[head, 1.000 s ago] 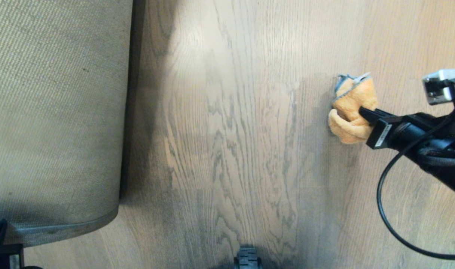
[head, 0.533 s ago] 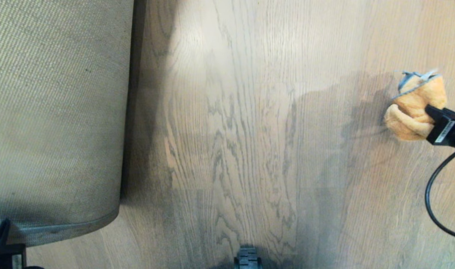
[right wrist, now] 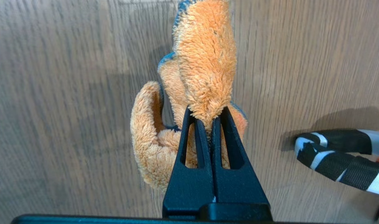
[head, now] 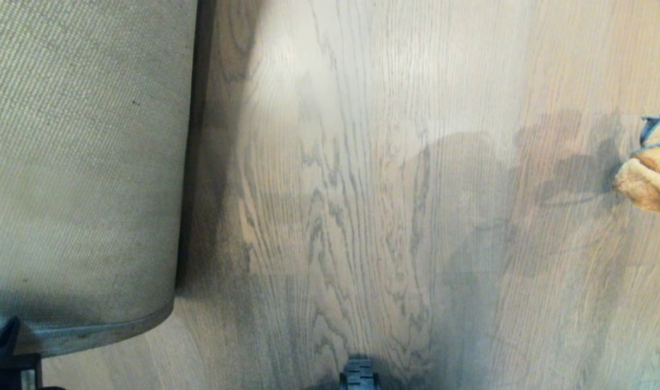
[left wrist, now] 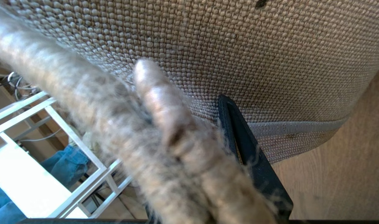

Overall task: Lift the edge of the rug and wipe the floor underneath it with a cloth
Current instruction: Put down the rag

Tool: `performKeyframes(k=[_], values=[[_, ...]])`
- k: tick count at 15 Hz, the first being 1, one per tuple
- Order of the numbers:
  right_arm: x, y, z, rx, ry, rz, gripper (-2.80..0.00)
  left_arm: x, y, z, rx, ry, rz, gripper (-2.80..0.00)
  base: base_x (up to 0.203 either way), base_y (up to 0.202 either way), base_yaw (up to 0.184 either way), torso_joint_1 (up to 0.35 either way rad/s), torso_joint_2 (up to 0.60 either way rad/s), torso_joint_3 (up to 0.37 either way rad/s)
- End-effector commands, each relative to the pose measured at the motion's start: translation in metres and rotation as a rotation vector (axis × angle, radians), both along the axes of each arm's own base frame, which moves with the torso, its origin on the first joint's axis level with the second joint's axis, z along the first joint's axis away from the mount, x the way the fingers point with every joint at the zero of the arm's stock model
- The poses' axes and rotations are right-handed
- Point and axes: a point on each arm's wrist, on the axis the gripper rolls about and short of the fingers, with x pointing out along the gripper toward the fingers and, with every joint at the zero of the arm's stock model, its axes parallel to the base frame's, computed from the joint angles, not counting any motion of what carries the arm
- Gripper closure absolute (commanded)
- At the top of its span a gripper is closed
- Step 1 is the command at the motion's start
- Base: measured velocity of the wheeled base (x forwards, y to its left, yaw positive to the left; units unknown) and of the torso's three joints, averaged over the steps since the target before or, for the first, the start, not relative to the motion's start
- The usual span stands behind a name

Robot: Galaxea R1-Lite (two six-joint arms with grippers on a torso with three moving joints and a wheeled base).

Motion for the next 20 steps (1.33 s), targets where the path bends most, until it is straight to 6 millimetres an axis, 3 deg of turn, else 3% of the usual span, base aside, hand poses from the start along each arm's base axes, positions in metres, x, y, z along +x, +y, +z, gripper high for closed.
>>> performKeyframes(k=[1, 19, 20], values=[[0.003, -0.005, -0.004, 0.007, 0.014, -0.015, 0.0, 0.0, 0.0, 0.001, 0.001, -0.004, -0.001, 0.0, 0.0, 0.0, 0.0, 0.0, 0.0, 0.0], [0.001, -0.004, -0.024, 0.037, 0.086, 0.072, 0.0, 0.0, 0.003, -0.002, -0.008, 0.011, 0.04, 0.0, 0.0, 0.0, 0.0, 0.0, 0.0, 0.0], [0.001, -0.004, -0.024, 0.037, 0.086, 0.072, -2.8, 0.0, 0.003, -0.002, -0.008, 0.011, 0.04, 0.0, 0.0, 0.0, 0.0, 0.0, 0.0, 0.0]])
